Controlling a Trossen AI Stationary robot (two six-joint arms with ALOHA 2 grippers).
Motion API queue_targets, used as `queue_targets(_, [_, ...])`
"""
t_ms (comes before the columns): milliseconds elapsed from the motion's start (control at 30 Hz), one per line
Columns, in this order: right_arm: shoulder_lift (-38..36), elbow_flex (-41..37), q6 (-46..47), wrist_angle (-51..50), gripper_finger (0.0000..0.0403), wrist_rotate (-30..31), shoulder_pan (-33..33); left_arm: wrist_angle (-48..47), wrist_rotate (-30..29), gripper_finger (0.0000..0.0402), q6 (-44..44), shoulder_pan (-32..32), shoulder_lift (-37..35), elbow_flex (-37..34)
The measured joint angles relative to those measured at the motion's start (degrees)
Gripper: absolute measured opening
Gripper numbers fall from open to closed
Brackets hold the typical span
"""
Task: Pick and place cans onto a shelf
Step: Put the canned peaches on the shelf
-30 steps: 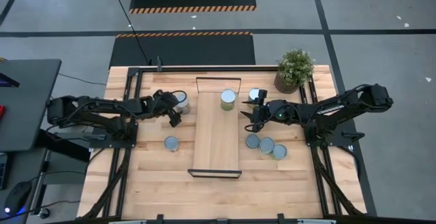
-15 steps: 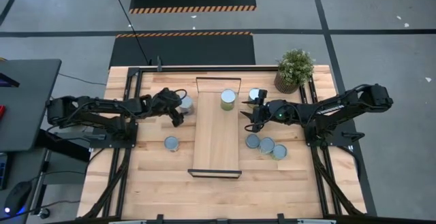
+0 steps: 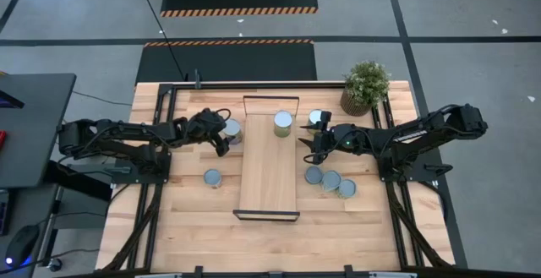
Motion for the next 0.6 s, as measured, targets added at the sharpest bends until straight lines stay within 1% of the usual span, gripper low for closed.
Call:
queue_targets(167, [0.0, 0.0, 0.0, 0.0, 0.0201, 0.0, 0.0, 0.3, -0.1, 0.0314, 0.3, 0.2, 0.0, 0.0])
queue_targets(333, [0.0, 0.0, 0.0, -0.1, 0.0201, 0.0, 0.0, -0.4, -0.1, 0.0310, 0.4, 0.2, -1.1, 0.5])
queue_targets(467, [0.0, 0.0, 0.1, -0.4, 0.0201, 0.0, 0.0, -5.5, -0.6, 0.0310, 1.8, 0.2, -4.1, 4.0])
queue_targets(600, [0.0, 0.0, 0.1, -0.6, 0.0201, 0.0, 0.0, -14.1, -0.6, 0.0310, 1.9, 0.2, -5.9, 9.2])
